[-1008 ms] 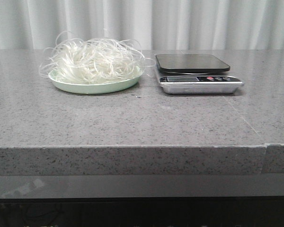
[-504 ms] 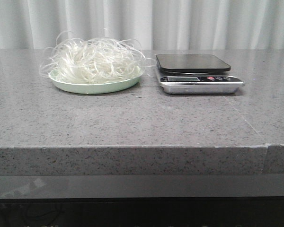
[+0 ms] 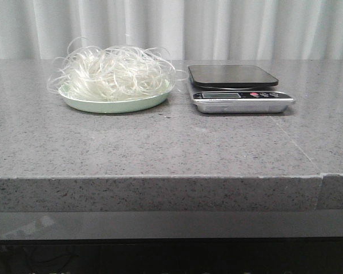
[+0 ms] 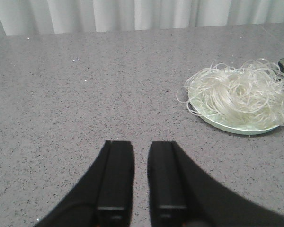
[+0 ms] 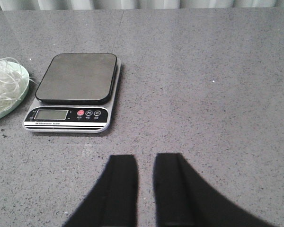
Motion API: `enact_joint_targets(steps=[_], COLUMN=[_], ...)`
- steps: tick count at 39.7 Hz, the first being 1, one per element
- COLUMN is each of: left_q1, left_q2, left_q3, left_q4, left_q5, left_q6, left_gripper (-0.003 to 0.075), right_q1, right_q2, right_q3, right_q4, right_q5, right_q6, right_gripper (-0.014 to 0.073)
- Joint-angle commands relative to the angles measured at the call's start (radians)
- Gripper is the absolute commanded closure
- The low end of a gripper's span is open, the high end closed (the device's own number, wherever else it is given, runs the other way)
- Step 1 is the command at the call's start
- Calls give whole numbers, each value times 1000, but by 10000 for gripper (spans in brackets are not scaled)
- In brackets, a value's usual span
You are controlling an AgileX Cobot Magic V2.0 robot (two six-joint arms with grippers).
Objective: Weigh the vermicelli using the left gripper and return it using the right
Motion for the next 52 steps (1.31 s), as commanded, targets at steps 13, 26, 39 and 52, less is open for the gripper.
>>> enact_joint_targets(steps=[13, 26, 39, 52], left_q1=[0, -134, -296, -345], left_q2=[24, 253, 591, 928], left_q3=[-35, -161, -344, -568], left_q4=[-11, -53, -53, -51], left_q5=[-84, -84, -90, -70], left_q6=[-7, 53, 53, 53], left_gripper=[206, 206, 206, 206], right_q1=[-3, -3, -3, -3], right_q2=[13, 13, 13, 13], right_q3=[-29, -29, -29, -29], right_q4=[2, 2, 2, 2], right_q5=[-63, -63, -63, -63], right_q6=[-18, -18, -18, -18], right_gripper=[39, 39, 39, 39])
